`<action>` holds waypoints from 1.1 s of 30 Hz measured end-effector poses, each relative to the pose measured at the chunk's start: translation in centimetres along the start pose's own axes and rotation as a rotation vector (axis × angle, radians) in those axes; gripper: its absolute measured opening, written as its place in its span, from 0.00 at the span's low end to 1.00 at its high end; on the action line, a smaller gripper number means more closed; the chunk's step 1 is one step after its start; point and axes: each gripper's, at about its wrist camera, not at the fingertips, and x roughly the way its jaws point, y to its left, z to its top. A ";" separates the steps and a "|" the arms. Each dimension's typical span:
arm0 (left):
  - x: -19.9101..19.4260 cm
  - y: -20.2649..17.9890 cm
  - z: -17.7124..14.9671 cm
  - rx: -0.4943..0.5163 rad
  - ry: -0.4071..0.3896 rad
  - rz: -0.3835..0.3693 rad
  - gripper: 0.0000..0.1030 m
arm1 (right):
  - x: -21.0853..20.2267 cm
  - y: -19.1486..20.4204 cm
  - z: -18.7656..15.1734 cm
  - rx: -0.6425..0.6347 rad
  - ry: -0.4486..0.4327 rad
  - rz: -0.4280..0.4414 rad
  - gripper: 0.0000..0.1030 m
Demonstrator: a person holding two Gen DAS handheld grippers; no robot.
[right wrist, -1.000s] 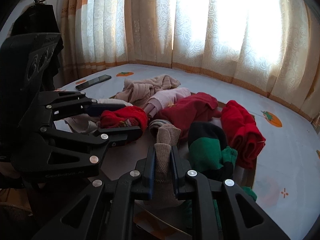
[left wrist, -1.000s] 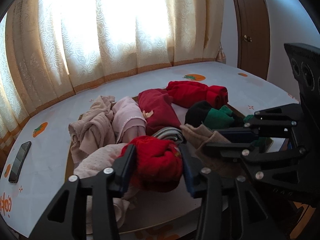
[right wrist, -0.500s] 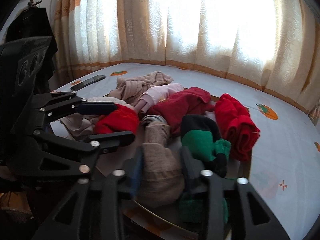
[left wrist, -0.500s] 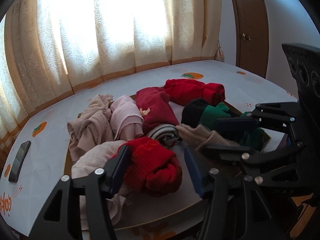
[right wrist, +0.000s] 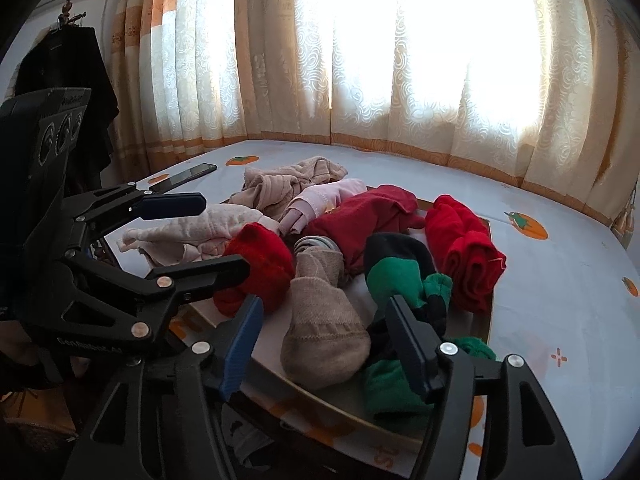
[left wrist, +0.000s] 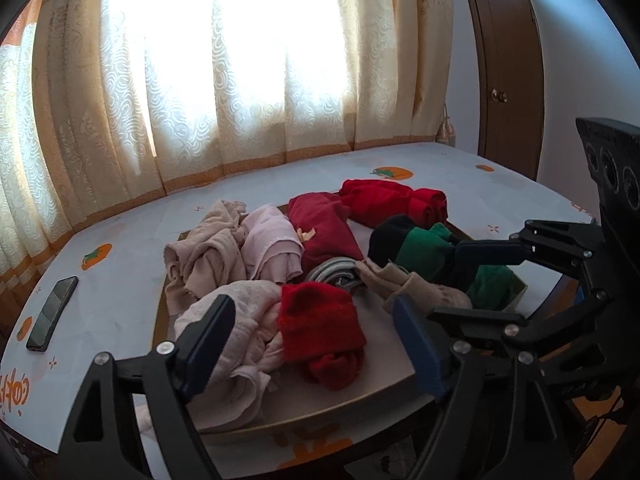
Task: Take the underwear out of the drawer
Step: 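Lower both socks into the tray and open both tools, then move both open tools back down into the drawer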
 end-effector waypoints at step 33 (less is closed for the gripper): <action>-3.9 -1.5 -10.2 0.021 0.115 -0.049 0.92 | -3.6 5.2 -8.7 -0.110 0.161 0.072 0.66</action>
